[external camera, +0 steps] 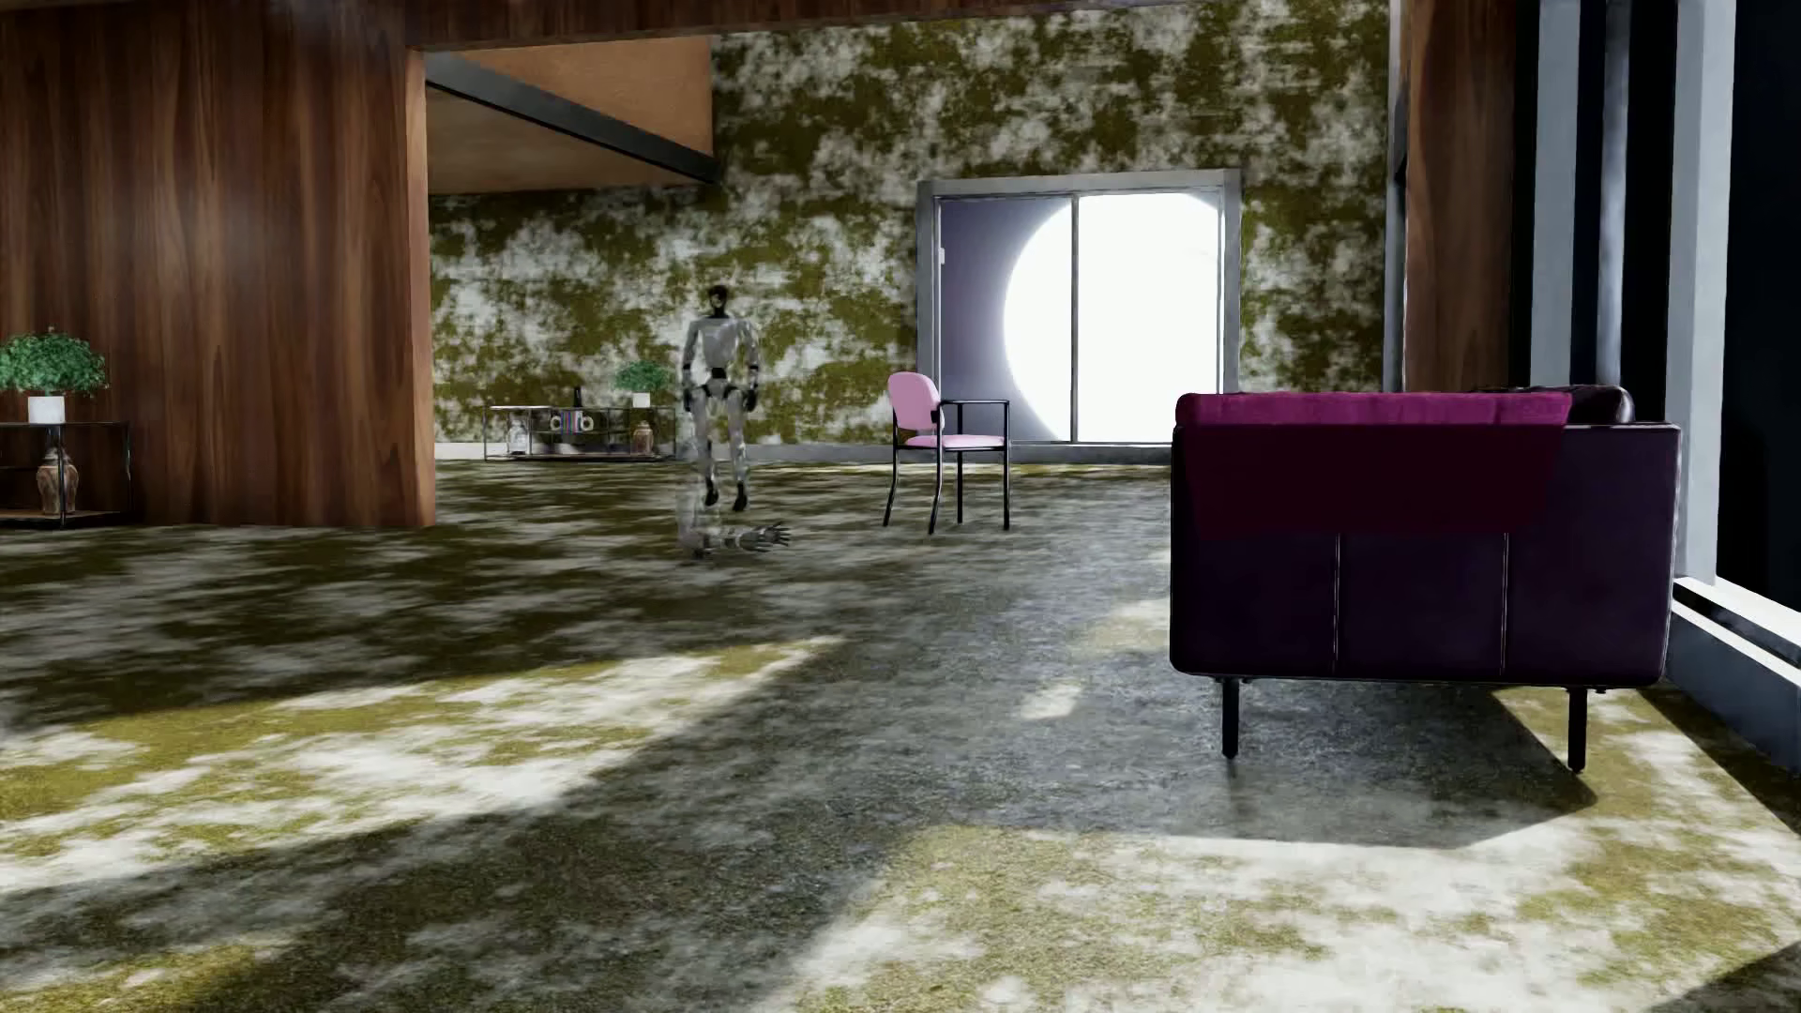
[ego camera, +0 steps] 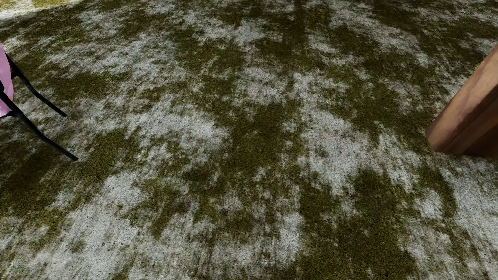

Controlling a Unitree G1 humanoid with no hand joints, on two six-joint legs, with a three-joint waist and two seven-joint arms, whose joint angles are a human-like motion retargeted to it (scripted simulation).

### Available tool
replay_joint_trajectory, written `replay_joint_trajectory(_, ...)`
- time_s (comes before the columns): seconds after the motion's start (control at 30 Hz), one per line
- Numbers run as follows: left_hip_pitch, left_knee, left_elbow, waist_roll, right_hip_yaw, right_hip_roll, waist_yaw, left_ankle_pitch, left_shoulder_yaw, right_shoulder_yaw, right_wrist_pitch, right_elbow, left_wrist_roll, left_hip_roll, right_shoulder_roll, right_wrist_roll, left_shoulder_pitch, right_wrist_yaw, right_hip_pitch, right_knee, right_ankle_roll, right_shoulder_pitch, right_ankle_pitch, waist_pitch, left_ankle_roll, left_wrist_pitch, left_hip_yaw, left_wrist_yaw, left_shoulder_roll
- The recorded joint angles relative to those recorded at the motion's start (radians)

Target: Walk towards the dark pink sofa

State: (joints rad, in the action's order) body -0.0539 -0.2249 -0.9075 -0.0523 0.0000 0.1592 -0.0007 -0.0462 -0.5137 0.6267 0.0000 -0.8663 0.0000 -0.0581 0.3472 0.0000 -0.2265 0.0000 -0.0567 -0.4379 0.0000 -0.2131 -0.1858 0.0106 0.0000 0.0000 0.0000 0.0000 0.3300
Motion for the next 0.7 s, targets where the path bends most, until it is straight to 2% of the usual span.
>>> replay_joint_trajectory(0.03, -0.001, 0.001, -0.005, 0.006, 0.0, 0.002, -0.002, -0.006, 0.013, 0.004, 0.0, -0.003, 0.0, 0.004, -0.002, 0.0, 0.0, 0.0, -0.014, -0.01, 0.0, 0.005, 0.034, -0.001, 0.0, 0.0, 0.0, 0.0, 0.001)
replay_joint_trajectory(0.07, 0.007, 0.029, -0.007, 0.01, 0.0, 0.003, -0.007, 0.034, 0.01, 0.007, 0.0, 0.003, 0.0, 0.002, -0.002, 0.0, -0.004, 0.0, -0.018, -0.019, 0.0, 0.003, 0.046, -0.001, 0.0, 0.0, 0.0, 0.0, 0.004)
replay_joint_trajectory(0.1, 0.002, -0.244, -0.003, 0.013, 0.0, 0.003, -0.007, -0.095, -0.001, 0.013, 0.0, 0.021, 0.0, 0.011, 0.004, 0.0, -0.009, 0.0, -0.008, -0.023, 0.0, -0.004, 0.053, 0.005, 0.0, 0.0, 0.0, 0.0, 0.006)
replay_joint_trajectory(0.13, 0.019, -0.255, -0.01, 0.018, 0.0, 0.008, 0.02, -0.227, 0.006, 0.019, 0.0, 0.024, 0.0, 0.02, 0.004, 0.0, -0.016, 0.0, -0.02, -0.035, 0.0, -0.004, 0.057, -0.003, 0.0, 0.0, 0.0, 0.0, 0.009)
replay_joint_trajectory(0.17, 0.069, -0.311, 0.001, 0.016, 0.0, 0.016, 0.037, -0.246, 0.02, 0.016, 0.0, 0.041, 0.0, 0.018, 0.007, 0.0, -0.024, 0.0, -0.021, -0.046, 0.0, -0.009, 0.053, -0.001, 0.0, 0.0, 0.0, 0.0, 0.011)
replay_joint_trajectory(0.2, 0.132, -0.43, 0.012, 0.003, 0.0, 0.029, 0.032, -0.257, 0.036, 0.001, 0.0, 0.073, 0.0, 0.005, 0.019, 0.0, -0.028, 0.0, 0.018, -0.047, 0.0, -0.01, 0.045, 0.032, 0.0, 0.0, 0.0, 0.0, 0.012)
replay_joint_trajectory(0.27, 0.255, -0.676, 0.031, -0.005, 0.0, 0.036, 0.08, -0.278, 0.065, -0.016, 0.0, 0.111, 0.0, -0.009, 0.031, 0.0, -0.041, 0.0, 0.064, -0.062, 0.0, 0.008, 0.003, 0.075, 0.0, 0.0, 0.0, 0.0, 0.006)
replay_joint_trajectory(0.3, 0.322, -0.754, 0.041, -0.011, 0.0, 0.036, 0.113, -0.273, 0.067, -0.024, 0.0, 0.155, 0.0, -0.016, 0.04, 0.0, -0.048, 0.0, 0.094, -0.051, 0.0, 0.011, -0.039, 0.085, 0.0, 0.0, 0.0, 0.0, 0.004)
replay_joint_trajectory(0.33, 0.388, -0.764, 0.035, 0.004, 0.0, 0.02, 0.135, -0.262, 0.048, -0.011, 0.0, 0.156, 0.0, -0.004, 0.036, 0.0, -0.054, 0.0, 0.122, -0.032, 0.0, 0.039, -0.082, 0.092, 0.0, 0.0, 0.0, 0.0, 0.008)
replay_joint_trajectory(0.37, 0.428, -0.726, 0.035, 0.029, 0.0, -0.01, 0.201, -0.257, 0.065, -0.046, 0.0, 0.145, 0.0, -0.006, 0.007, 0.0, -0.073, 0.0, 0.141, -0.019, 0.0, 0.05, -0.112, 0.084, 0.0, 0.0, 0.0, 0.0, 0.019)
replay_joint_trajectory(0.4, 0.491, -0.688, 0.027, 0.022, 0.0, -0.009, 0.213, -0.223, 0.065, -0.062, 0.0, 0.211, 0.0, -0.02, 0.031, 0.0, -0.088, 0.0, 0.181, 0.006, 0.0, 0.043, -0.155, 0.084, 0.0, 0.0, 0.0, 0.0, 0.016)
replay_joint_trajectory(0.47, 0.569, -0.579, -0.01, 0.031, 0.0, -0.024, 0.233, -0.125, 0.04, -0.02, 0.0, 0.215, 0.0, -0.034, 0.038, 0.0, -0.097, 0.0, 0.271, 0.034, 0.0, 0.087, -0.264, 0.102, 0.0, 0.0, 0.0, 0.0, 0.025)
replay_joint_trajectory(0.53, 0.64, -0.472, -0.053, 0.025, 0.0, -0.025, 0.254, -0.076, 0.021, -0.013, 0.0, 0.209, 0.0, -0.05, 0.042, 0.0, -0.096, 0.0, 0.333, 0.042, 0.0, 0.121, -0.316, 0.104, 0.0, 0.0, 0.0, 0.0, 0.017)
replay_joint_trajectory(0.6, 0.674, -0.432, -0.077, 0.028, 0.0, -0.042, 0.281, -0.098, -0.012, 0.022, 0.0, 0.22, 0.0, -0.061, 0.039, 0.0, -0.094, 0.0, 0.401, 0.045, 0.0, 0.141, -0.319, 0.105, 0.0, 0.0, 0.0, 0.0, 0.021)
replay_joint_trajectory(0.63, 0.688, -0.476, -0.086, 0.028, 0.0, -0.056, 0.296, -0.115, 0.012, -0.018, 0.0, 0.175, 0.0, -0.062, 0.038, 0.0, -0.11, 0.0, 0.43, 0.041, 0.0, 0.133, -0.297, 0.099, 0.0, 0.0, 0.0, 0.0, 0.016)
replay_joint_trajectory(0.7, 0.706, -0.598, -0.11, 0.05, 0.0, -0.08, 0.334, -0.13, 0.023, 0.024, 0.0, 0.131, 0.0, -0.057, 0.024, 0.0, -0.108, 0.0, 0.425, -0.035, 0.0, 0.096, -0.139, 0.082, 0.0, 0.0, 0.0, 0.0, 0.02)
